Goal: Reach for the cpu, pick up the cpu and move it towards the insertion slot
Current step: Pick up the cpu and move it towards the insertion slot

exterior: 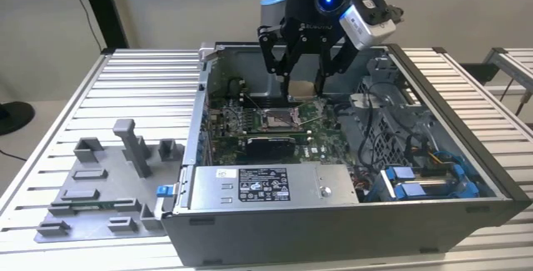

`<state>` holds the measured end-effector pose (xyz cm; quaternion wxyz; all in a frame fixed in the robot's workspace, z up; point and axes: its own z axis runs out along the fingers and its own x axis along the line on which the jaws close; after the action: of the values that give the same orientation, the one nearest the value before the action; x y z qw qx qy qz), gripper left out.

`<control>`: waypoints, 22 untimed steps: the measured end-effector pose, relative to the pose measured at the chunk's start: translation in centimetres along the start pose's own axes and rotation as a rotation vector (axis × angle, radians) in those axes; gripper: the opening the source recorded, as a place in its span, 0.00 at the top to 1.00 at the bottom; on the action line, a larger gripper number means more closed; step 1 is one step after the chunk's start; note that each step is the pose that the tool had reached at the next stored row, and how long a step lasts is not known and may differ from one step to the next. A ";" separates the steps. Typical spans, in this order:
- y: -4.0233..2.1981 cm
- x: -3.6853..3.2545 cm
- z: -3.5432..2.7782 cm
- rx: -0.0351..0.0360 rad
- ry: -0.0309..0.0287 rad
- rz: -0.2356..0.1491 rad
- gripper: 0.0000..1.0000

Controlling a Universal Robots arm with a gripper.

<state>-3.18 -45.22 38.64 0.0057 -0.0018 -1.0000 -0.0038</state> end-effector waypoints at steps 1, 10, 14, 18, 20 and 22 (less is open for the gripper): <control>0.18 0.00 0.01 0.0000 0.0000 0.000 1.00; 2.90 0.01 0.41 0.0000 0.0001 0.000 1.00; 4.37 0.01 0.68 -0.0001 0.0000 0.000 1.00; 5.90 -0.01 0.96 0.0001 0.0000 0.000 1.00; 6.69 -0.03 1.12 0.0000 0.0000 0.000 1.00; 7.53 -0.05 1.27 -0.0001 0.0000 0.000 1.00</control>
<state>-3.12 -37.68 37.42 0.0057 -0.0017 -1.0000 -0.0039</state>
